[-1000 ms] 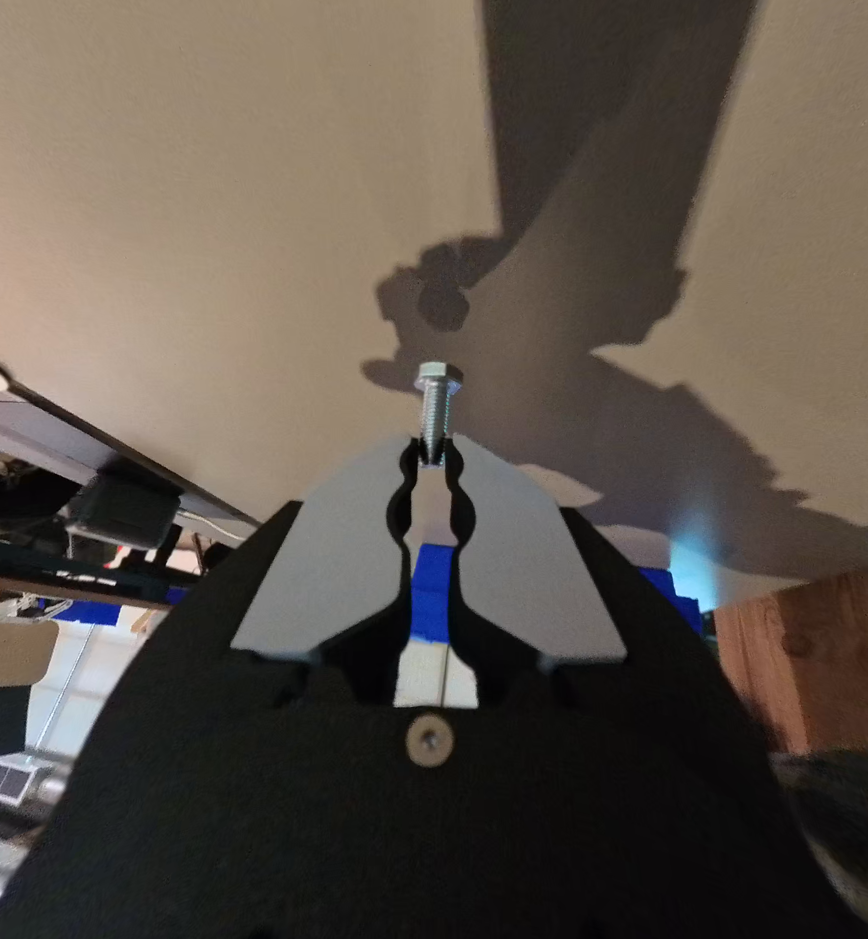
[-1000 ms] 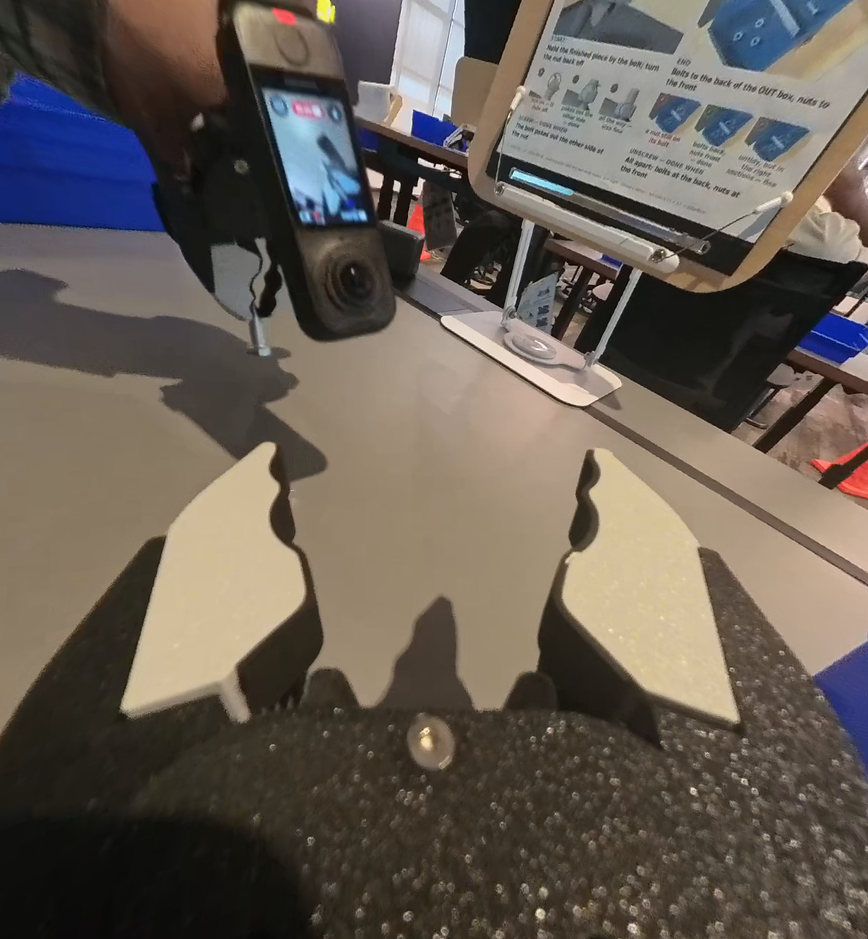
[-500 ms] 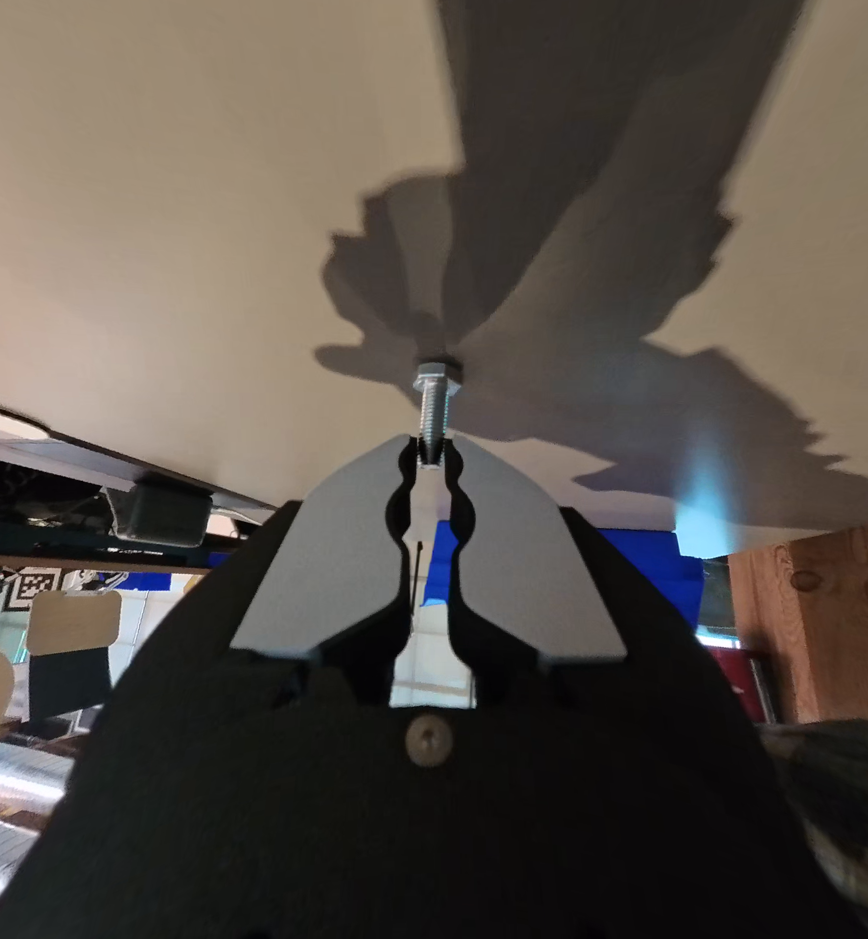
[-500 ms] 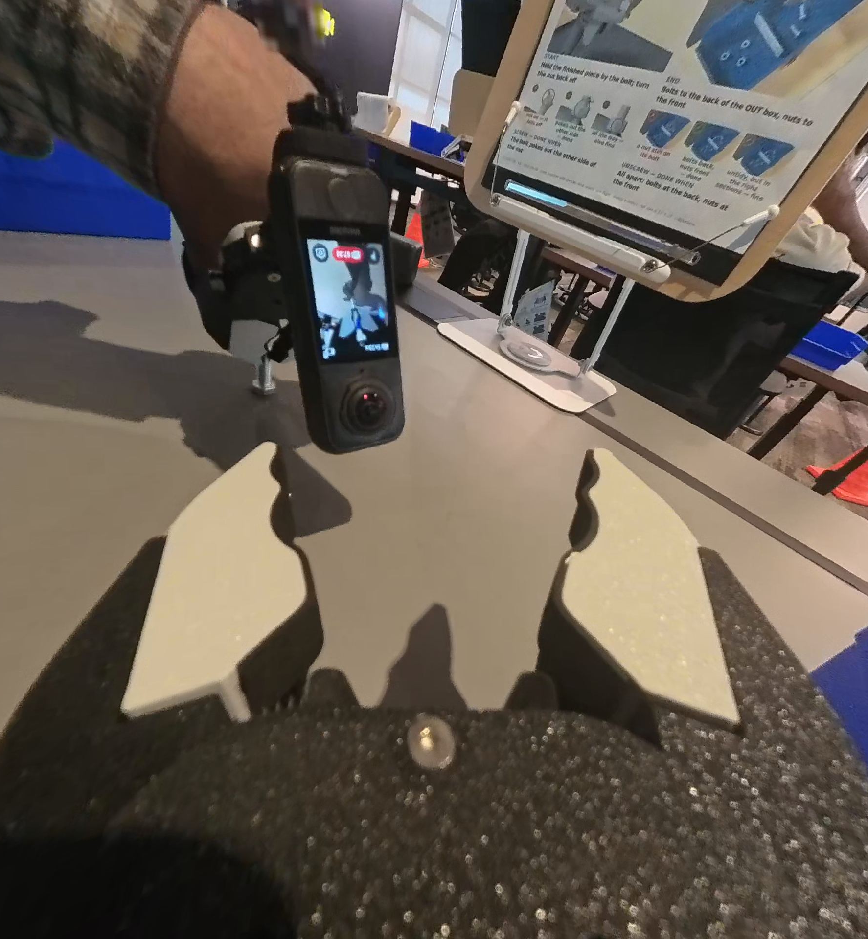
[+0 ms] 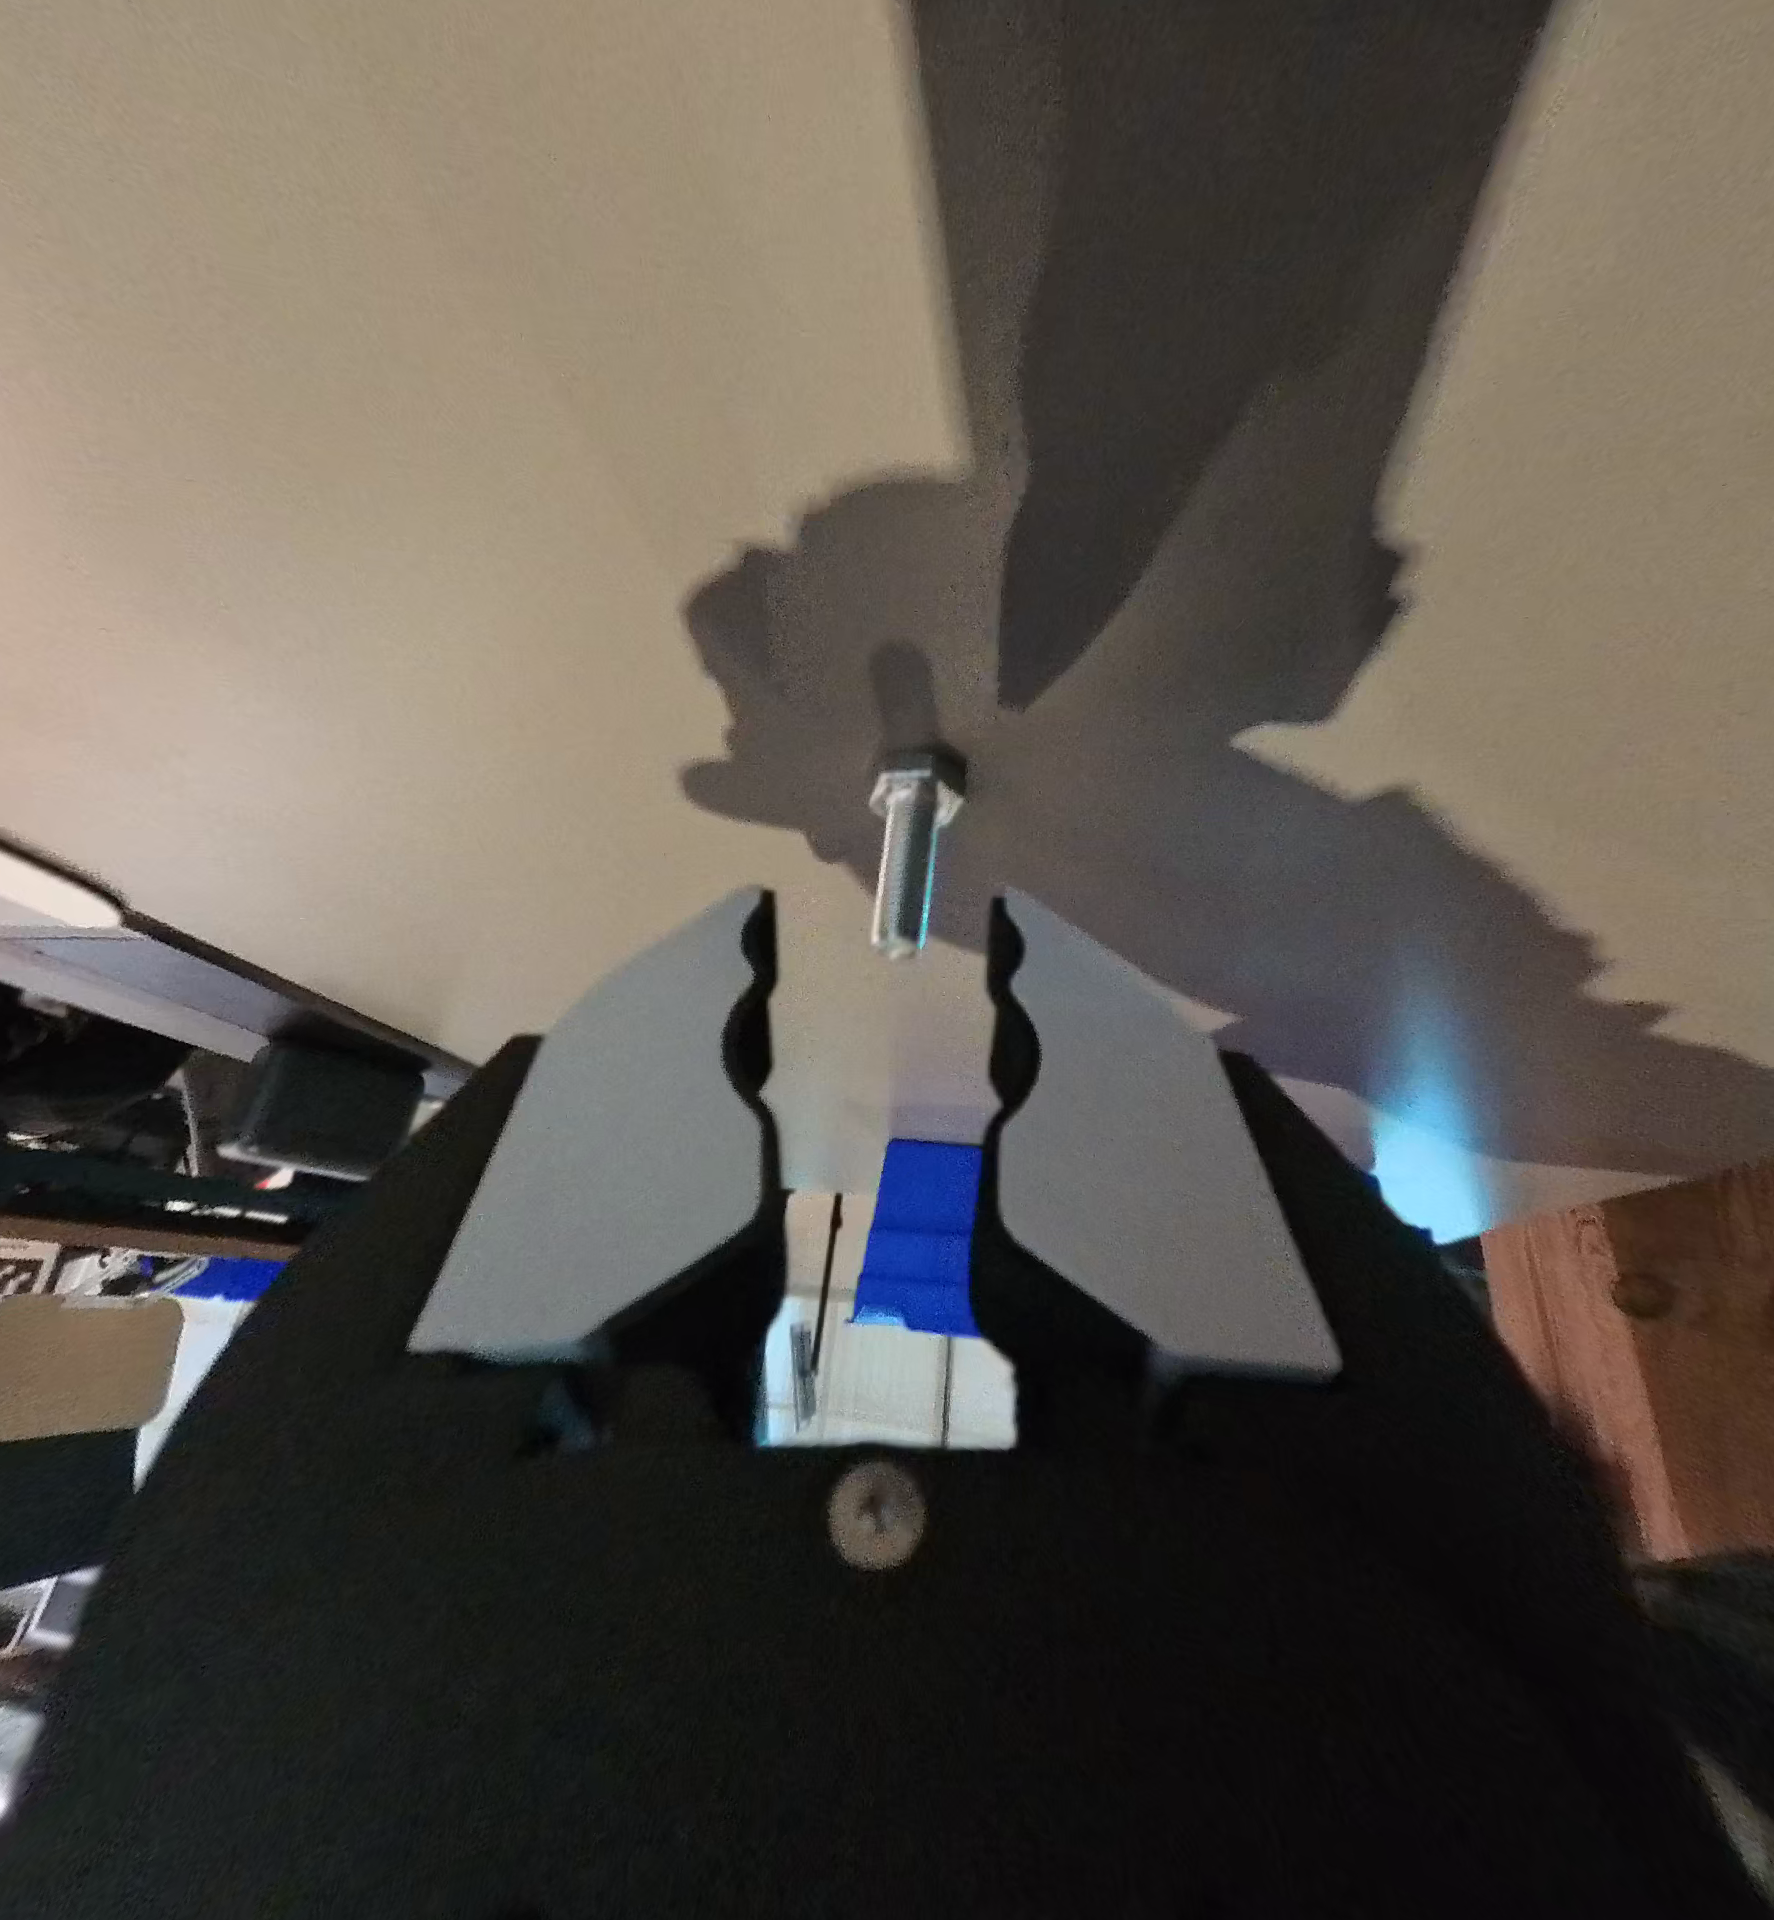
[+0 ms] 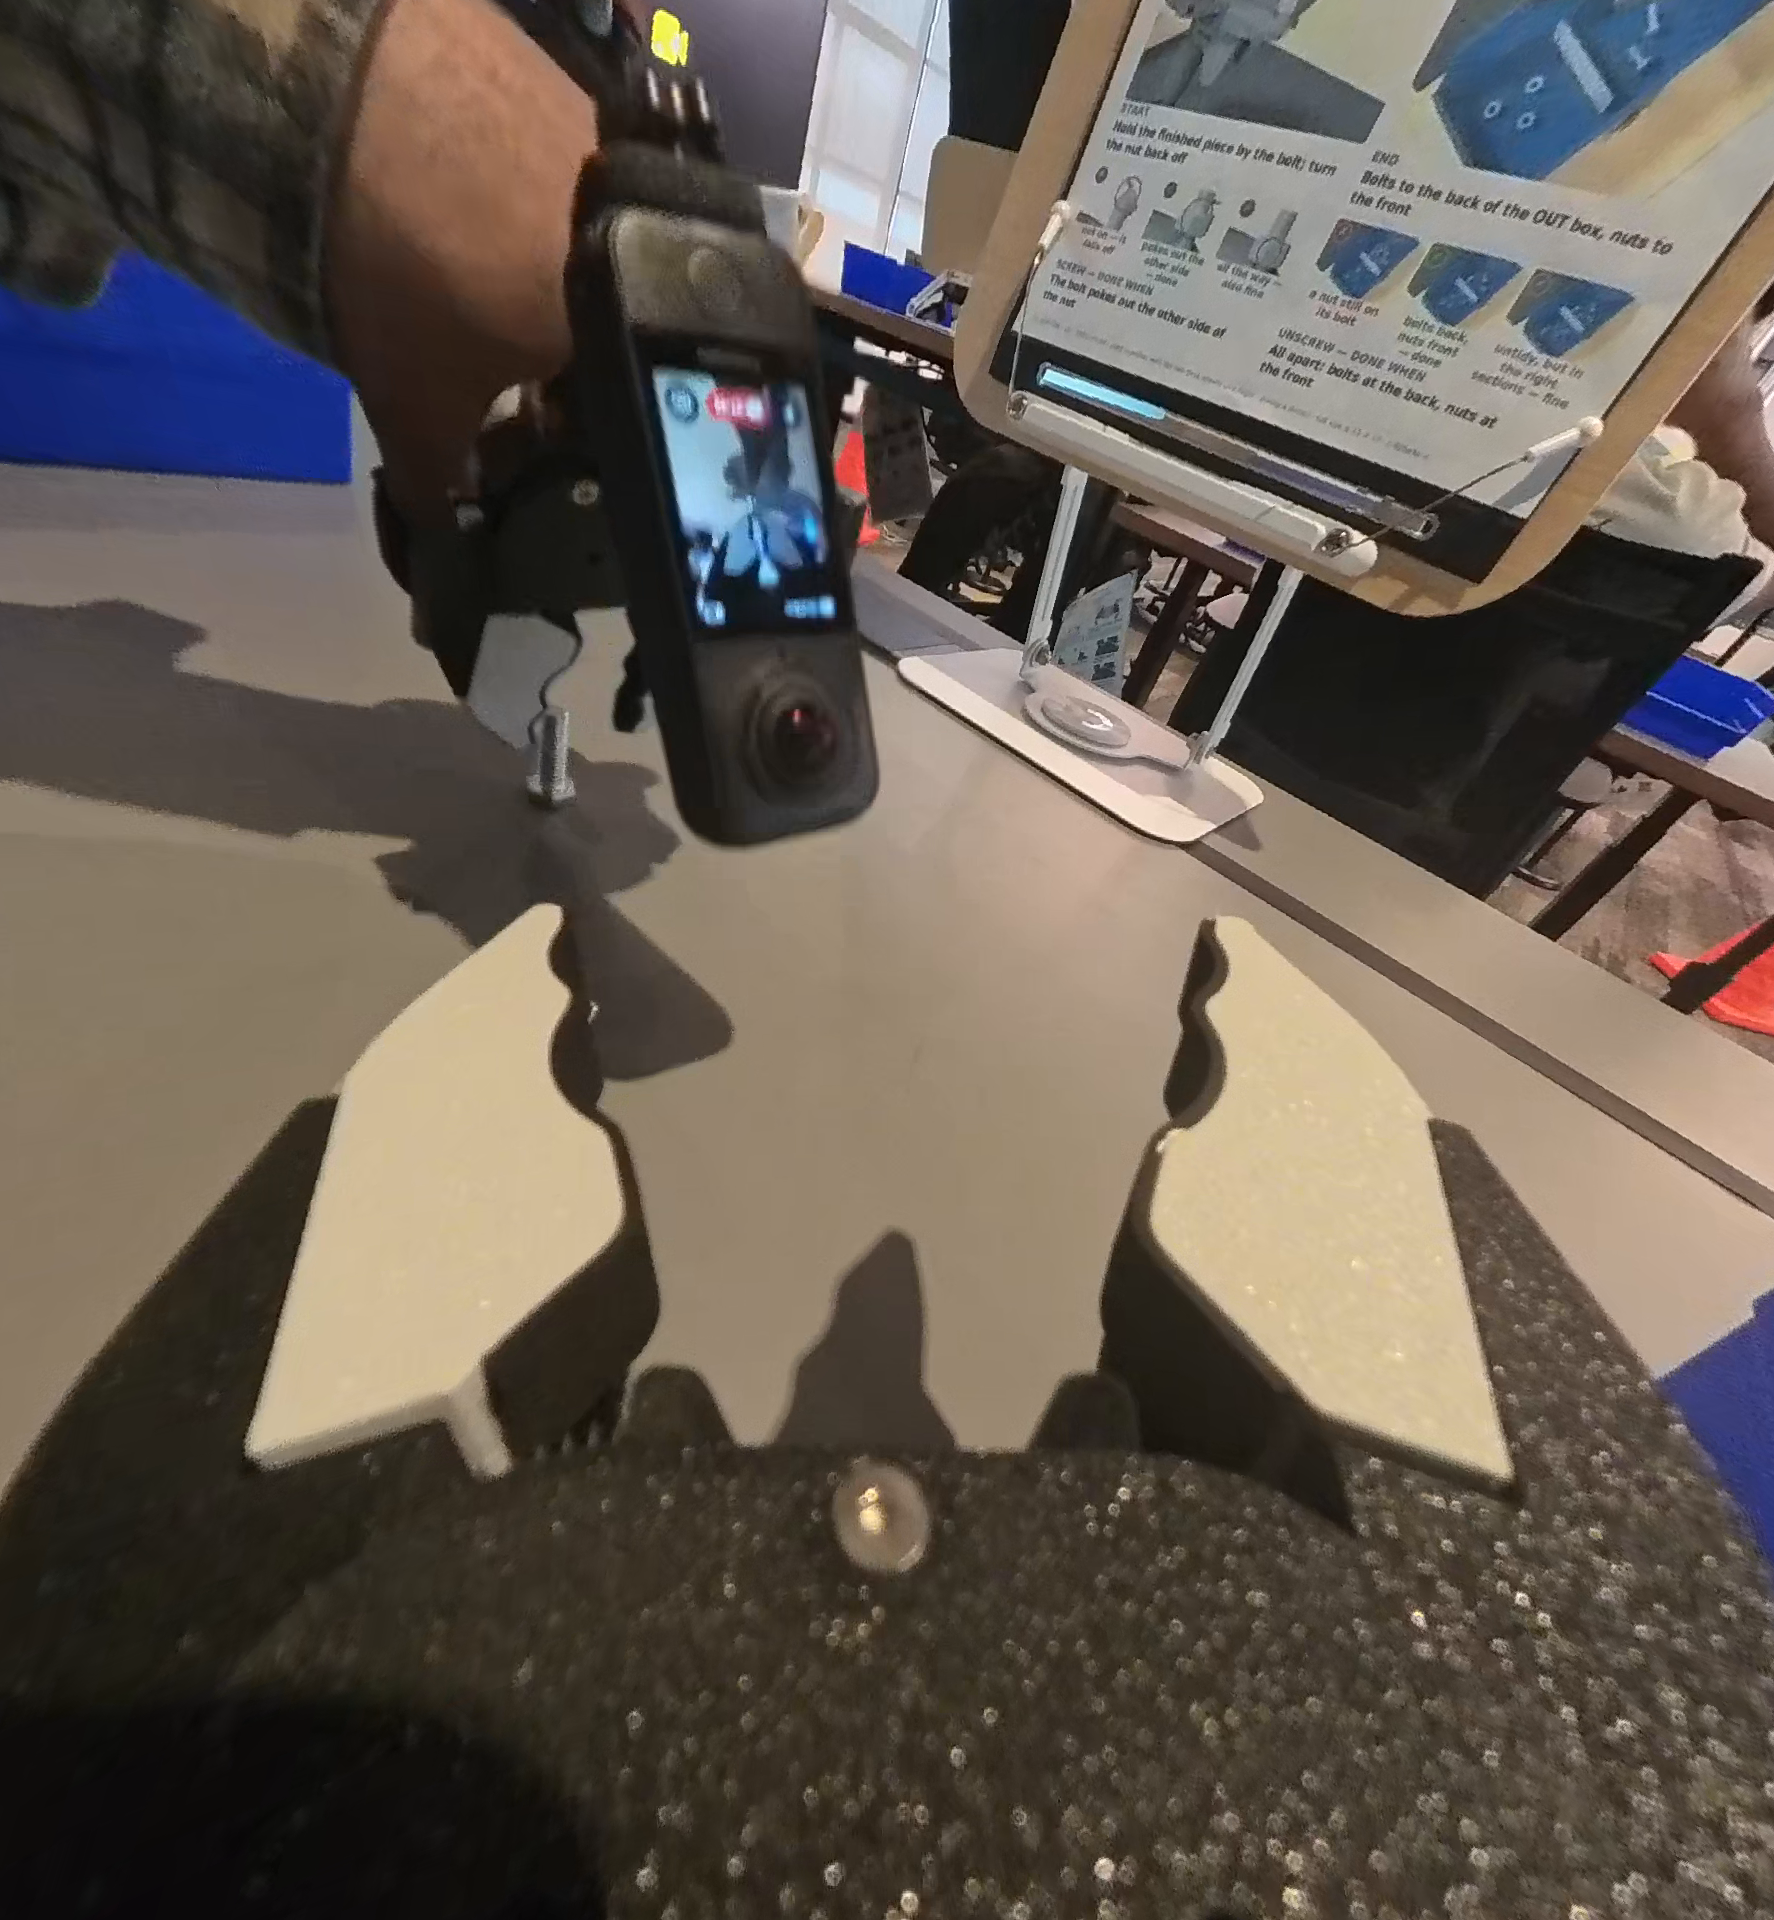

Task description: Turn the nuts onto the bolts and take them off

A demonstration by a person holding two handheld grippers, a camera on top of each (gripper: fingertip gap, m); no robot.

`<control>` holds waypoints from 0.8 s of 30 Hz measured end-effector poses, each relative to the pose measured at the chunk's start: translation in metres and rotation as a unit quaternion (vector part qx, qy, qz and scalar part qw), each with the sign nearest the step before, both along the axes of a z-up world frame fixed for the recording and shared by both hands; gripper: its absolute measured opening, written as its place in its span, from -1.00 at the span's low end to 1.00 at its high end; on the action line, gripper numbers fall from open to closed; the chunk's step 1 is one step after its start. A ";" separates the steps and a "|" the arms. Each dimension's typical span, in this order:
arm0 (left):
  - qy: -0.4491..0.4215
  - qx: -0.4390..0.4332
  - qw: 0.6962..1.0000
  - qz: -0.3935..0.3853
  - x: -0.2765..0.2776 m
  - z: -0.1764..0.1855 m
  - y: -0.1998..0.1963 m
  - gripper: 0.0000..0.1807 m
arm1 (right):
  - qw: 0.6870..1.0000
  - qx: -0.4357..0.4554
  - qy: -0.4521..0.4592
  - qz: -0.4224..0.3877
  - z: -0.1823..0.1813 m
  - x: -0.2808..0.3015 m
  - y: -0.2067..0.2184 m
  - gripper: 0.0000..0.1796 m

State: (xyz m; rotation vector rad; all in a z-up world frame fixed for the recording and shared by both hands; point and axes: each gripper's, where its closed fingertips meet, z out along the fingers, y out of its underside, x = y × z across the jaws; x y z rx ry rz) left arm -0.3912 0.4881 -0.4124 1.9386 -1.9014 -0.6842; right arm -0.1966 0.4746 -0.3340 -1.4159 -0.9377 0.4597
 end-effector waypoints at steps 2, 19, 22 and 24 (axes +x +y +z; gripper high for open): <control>-0.025 0.009 1.000 0.003 -0.001 0.012 0.003 -0.49 | 1.000 0.001 0.004 0.000 0.001 0.001 0.000 0.19; -0.821 0.152 0.527 0.160 -0.048 0.142 0.019 -0.41 | 0.999 -0.035 0.018 0.037 0.005 -0.019 -0.004 0.21; -0.833 0.168 0.499 0.167 -0.063 0.113 0.002 -0.42 | 0.998 -0.030 -0.018 0.059 0.009 -0.037 -0.003 0.22; -0.834 0.184 0.494 0.163 -0.069 0.100 -0.006 -0.46 | 0.995 -0.034 -0.039 0.082 0.011 -0.054 -0.002 0.22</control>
